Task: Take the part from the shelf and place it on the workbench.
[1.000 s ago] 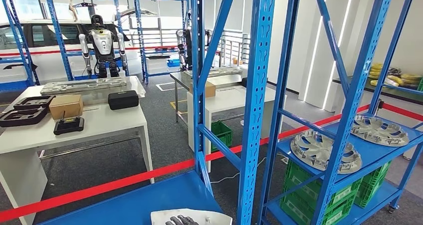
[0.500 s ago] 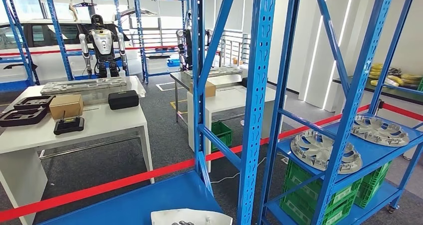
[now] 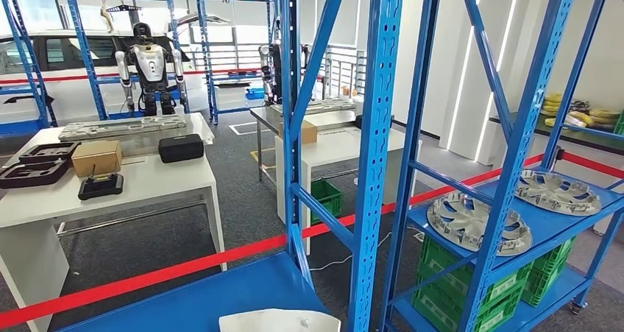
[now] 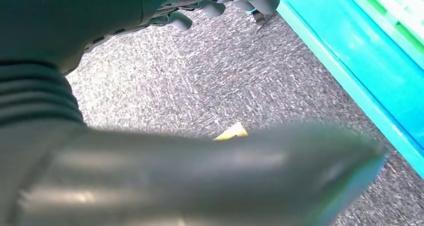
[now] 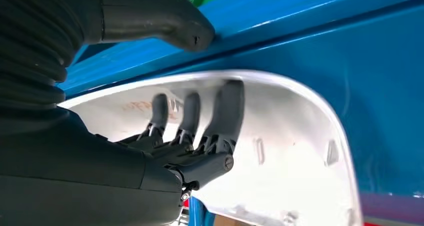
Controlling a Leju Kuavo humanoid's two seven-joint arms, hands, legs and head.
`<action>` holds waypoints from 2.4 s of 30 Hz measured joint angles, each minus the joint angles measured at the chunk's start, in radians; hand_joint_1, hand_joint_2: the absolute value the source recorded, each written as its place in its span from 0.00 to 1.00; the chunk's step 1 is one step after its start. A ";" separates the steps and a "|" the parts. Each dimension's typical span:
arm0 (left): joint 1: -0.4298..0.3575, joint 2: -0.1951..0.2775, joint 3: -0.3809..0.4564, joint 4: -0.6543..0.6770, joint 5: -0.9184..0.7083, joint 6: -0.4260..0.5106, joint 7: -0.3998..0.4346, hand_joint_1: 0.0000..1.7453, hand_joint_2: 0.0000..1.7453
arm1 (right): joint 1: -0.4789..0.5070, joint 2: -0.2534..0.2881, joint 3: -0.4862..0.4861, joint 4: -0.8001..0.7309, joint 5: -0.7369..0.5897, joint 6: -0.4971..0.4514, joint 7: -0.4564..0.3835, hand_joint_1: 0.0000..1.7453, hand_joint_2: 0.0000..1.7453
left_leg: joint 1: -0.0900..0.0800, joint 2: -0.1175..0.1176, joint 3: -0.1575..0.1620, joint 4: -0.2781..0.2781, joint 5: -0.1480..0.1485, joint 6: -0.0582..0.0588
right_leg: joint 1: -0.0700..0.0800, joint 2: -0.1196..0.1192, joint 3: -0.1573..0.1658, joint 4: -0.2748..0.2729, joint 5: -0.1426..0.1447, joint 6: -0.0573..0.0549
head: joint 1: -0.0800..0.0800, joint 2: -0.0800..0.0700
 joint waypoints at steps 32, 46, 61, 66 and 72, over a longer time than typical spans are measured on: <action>-0.007 0.001 -0.009 -0.002 0.014 0.022 0.021 0.00 1.00 | -0.051 -0.012 0.002 0.000 0.019 -0.039 0.006 0.91 1.00 | -0.001 0.001 0.000 0.000 0.001 0.003 | -0.001 0.000 0.000 0.000 0.001 0.002 | 0.000 0.000; -0.033 0.004 -0.008 -0.003 0.043 0.039 0.045 0.00 1.00 | -0.207 0.004 0.020 -0.001 0.051 -0.056 0.025 0.91 1.00 | -0.001 0.000 0.001 0.000 0.002 0.002 | -0.001 0.000 0.000 0.000 0.001 0.002 | 0.000 0.000; -0.053 0.034 0.025 -0.010 0.084 0.063 0.100 0.00 1.00 | -0.292 0.032 0.052 -0.019 0.076 -0.183 0.007 0.91 1.00 | -0.001 -0.001 0.005 0.000 0.003 0.001 | 0.000 -0.001 -0.001 0.001 0.002 0.001 | 0.000 0.000; -0.073 0.061 0.035 -0.014 0.085 0.078 0.126 0.00 1.00 | -0.320 0.036 0.055 -0.039 0.074 -0.230 -0.004 0.91 1.00 | -0.002 -0.002 0.008 -0.004 0.010 0.009 | -0.003 -0.001 0.004 -0.009 0.011 0.009 | -0.001 0.000; -0.098 0.081 0.036 -0.019 0.082 0.088 0.131 0.00 1.00 | -0.330 0.015 0.059 -0.054 0.075 -0.282 -0.016 0.91 1.00 | 0.013 0.006 0.014 -0.036 0.041 0.025 | -0.013 0.000 -0.088 0.236 -0.135 0.029 | 0.002 0.000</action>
